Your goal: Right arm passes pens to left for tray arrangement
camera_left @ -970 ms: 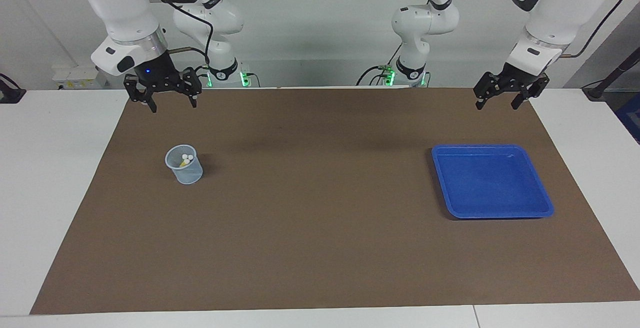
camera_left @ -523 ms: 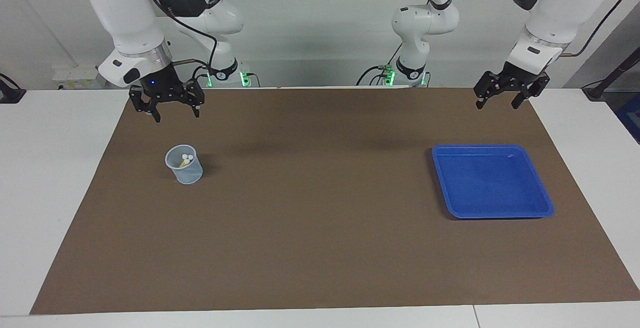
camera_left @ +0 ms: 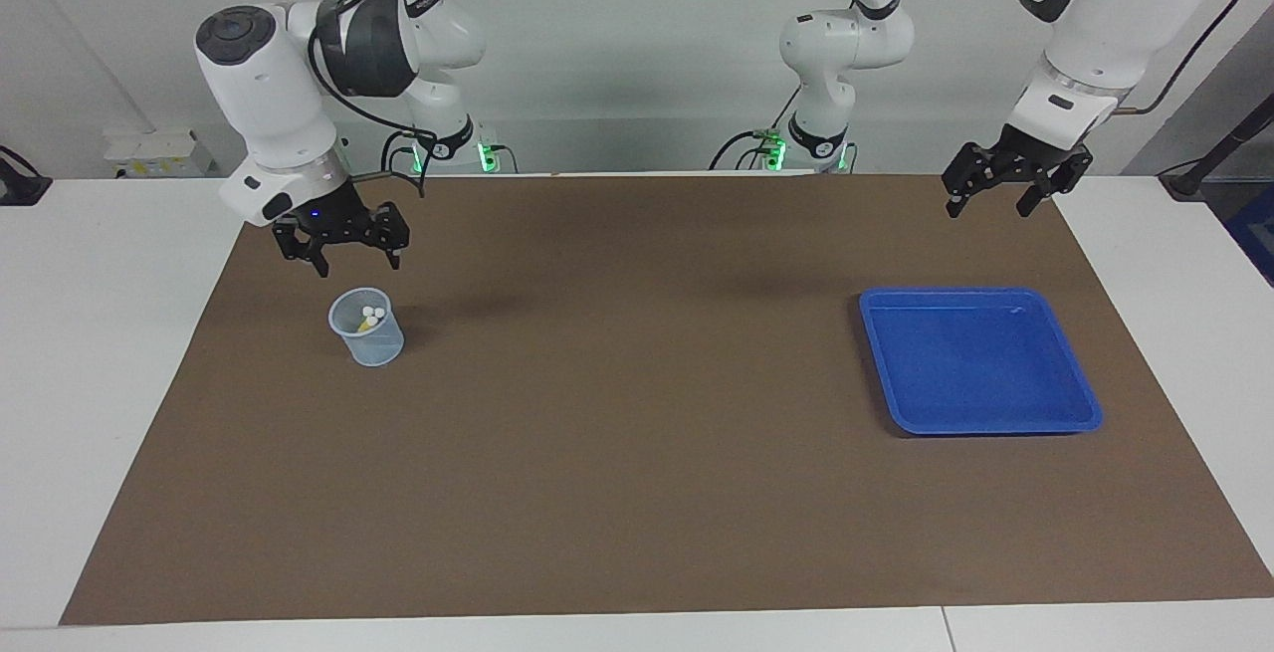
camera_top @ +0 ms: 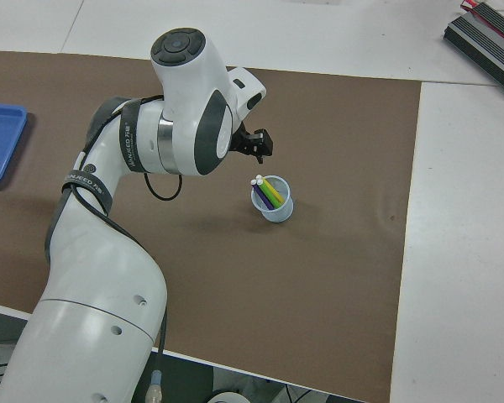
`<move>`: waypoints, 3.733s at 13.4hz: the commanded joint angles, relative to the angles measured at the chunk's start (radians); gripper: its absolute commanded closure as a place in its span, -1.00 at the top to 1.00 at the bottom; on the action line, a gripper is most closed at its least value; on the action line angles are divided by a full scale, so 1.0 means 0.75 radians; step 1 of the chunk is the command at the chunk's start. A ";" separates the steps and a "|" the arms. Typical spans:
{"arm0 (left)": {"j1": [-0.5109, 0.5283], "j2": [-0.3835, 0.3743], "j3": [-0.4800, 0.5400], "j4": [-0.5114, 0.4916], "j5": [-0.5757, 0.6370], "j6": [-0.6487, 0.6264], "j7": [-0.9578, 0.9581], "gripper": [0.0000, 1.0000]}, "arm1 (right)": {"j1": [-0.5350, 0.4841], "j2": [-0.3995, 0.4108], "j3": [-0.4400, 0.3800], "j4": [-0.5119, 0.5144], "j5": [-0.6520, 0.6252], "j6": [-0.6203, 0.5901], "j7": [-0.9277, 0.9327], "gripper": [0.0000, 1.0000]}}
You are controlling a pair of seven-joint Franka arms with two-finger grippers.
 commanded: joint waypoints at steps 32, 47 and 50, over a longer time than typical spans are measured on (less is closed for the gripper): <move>-0.029 -0.059 0.002 -0.096 0.001 0.049 0.009 1.00 | -0.085 0.143 0.007 -0.164 0.005 0.241 0.012 -1.00; -0.086 -0.239 -0.010 -0.458 -0.140 0.210 -0.138 1.00 | -0.098 0.174 0.007 -0.086 0.003 0.212 -0.004 -0.40; -0.180 -0.259 -0.012 -0.532 -0.145 0.337 -0.333 1.00 | -0.112 0.182 0.012 -0.070 0.013 0.235 -0.005 0.49</move>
